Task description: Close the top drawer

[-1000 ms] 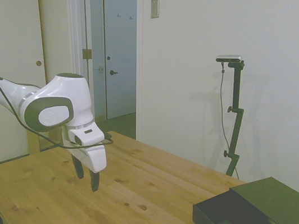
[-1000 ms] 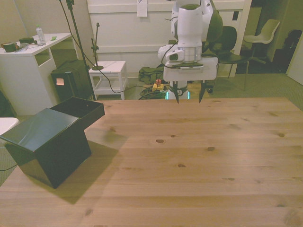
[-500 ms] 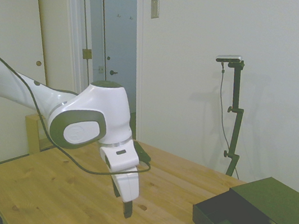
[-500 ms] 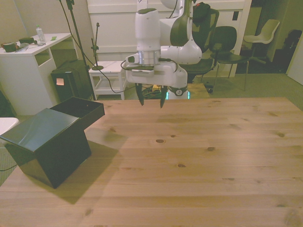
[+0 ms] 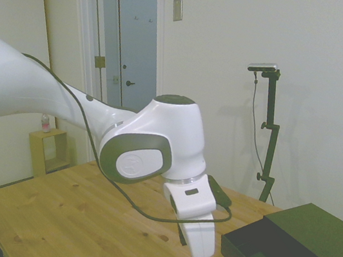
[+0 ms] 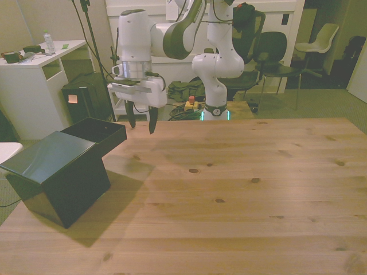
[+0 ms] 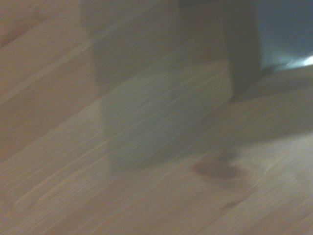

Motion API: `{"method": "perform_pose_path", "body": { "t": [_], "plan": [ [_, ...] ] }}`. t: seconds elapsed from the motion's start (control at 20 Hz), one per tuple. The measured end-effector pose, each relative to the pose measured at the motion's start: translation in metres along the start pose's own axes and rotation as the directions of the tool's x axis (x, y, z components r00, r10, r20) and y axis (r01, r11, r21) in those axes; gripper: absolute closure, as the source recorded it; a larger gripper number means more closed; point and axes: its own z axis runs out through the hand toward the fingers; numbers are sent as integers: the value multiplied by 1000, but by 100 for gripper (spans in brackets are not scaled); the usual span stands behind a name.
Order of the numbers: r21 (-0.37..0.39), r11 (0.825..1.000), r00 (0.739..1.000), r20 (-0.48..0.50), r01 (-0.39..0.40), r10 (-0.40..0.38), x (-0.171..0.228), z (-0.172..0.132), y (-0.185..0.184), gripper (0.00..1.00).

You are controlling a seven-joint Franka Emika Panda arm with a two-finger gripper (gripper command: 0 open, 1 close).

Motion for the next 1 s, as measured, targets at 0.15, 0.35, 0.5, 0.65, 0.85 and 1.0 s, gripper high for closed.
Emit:
{"method": "perform_pose_path", "body": {
  "t": [0.15,0.35,0.5,0.65,0.85,1.0],
  "plan": [
    [-20,1000,1000,1,-10,10,23,2,-3,100],
    [-25,1000,1000,6,-8,8,32,2,-12,100],
    [-25,1000,1000,10,3,-3,27,5,-19,100],
    [-24,1000,1000,8,8,-8,27,4,-22,100],
    [-24,1000,1000,8,6,-6,27,4,-21,100],
    [-25,1000,1000,7,5,-5,30,4,-19,100]
  ]
}}
